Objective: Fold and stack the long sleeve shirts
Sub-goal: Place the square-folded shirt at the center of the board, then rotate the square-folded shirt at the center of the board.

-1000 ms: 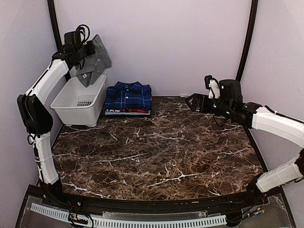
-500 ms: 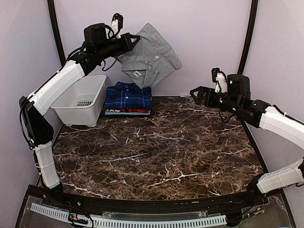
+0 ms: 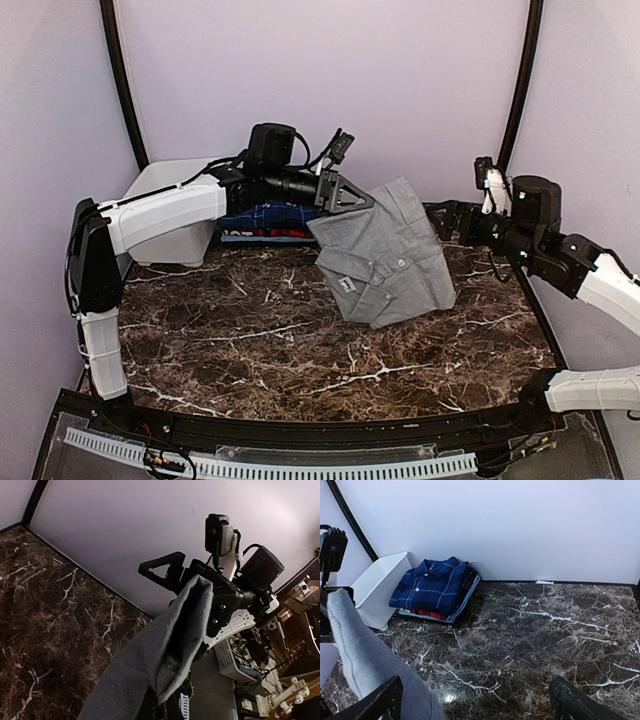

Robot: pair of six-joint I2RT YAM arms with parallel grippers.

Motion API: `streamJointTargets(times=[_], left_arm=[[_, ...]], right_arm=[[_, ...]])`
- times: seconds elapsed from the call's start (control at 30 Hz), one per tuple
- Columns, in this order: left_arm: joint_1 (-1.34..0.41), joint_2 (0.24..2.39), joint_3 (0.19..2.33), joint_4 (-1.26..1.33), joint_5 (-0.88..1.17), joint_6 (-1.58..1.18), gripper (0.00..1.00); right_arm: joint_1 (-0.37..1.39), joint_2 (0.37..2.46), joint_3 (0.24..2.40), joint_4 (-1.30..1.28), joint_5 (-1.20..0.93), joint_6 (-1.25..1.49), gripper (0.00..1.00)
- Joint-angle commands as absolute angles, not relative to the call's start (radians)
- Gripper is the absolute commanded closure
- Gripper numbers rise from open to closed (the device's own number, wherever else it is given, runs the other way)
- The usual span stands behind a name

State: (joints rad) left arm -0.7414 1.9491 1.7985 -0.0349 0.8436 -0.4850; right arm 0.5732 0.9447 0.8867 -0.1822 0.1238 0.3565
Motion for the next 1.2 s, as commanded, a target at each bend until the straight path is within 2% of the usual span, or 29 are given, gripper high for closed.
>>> streamJointTargets(times=[0.0, 0.2, 0.23, 0.3, 0.33, 0.37, 0.5, 0.7, 0.8, 1.0, 1.17], left_arm=[[-0.721, 2.085, 1.903, -0.098, 1.117, -0.493, 1.0], [-0.718, 2.383, 2.187, -0.265, 1.11, -0.495, 0.88], [-0.717, 2.405, 2.258, -0.319, 1.061, -0.485, 0.79], [-0.716, 2.438, 2.318, -0.368, 0.963, -0.46, 0.71], [-0.712, 2.435, 2.327, -0.374, 0.934, -0.458, 0.68], [-0.71, 2.43, 2.328, -0.38, 0.878, -0.459, 0.59], [-0.704, 2.349, 2.305, -0.423, 0.703, -0.446, 0.43], [-0.708, 2.192, 2.103, -0.459, 0.54, -0.471, 0.41], [-0.717, 2.121, 1.923, -0.458, 0.514, -0.485, 0.41], [-0.772, 1.98, 1.578, -0.316, 0.568, -0.556, 0.41], [-0.815, 1.948, 1.435, -0.244, 0.595, -0.613, 0.4]], right_arm=[[0.569, 0.967, 0.842, -0.201, 0.078, 0.348, 0.01], [0.568, 1.052, 0.844, -0.214, 0.05, 0.341, 0.01], [0.568, 1.063, 0.844, -0.216, 0.044, 0.335, 0.01], [0.569, 1.082, 0.844, -0.225, 0.047, 0.329, 0.01], [0.569, 1.09, 0.842, -0.23, 0.053, 0.329, 0.01], [0.569, 1.094, 0.841, -0.233, 0.062, 0.328, 0.02], [0.569, 1.116, 0.843, -0.252, 0.125, 0.339, 0.01], [0.568, 1.185, 0.851, -0.281, 0.179, 0.358, 0.03], [0.566, 1.244, 0.855, -0.324, 0.185, 0.381, 0.05], [0.563, 1.263, 0.783, -0.423, 0.178, 0.463, 0.11], [0.563, 1.192, 0.671, -0.466, 0.144, 0.535, 0.18]])
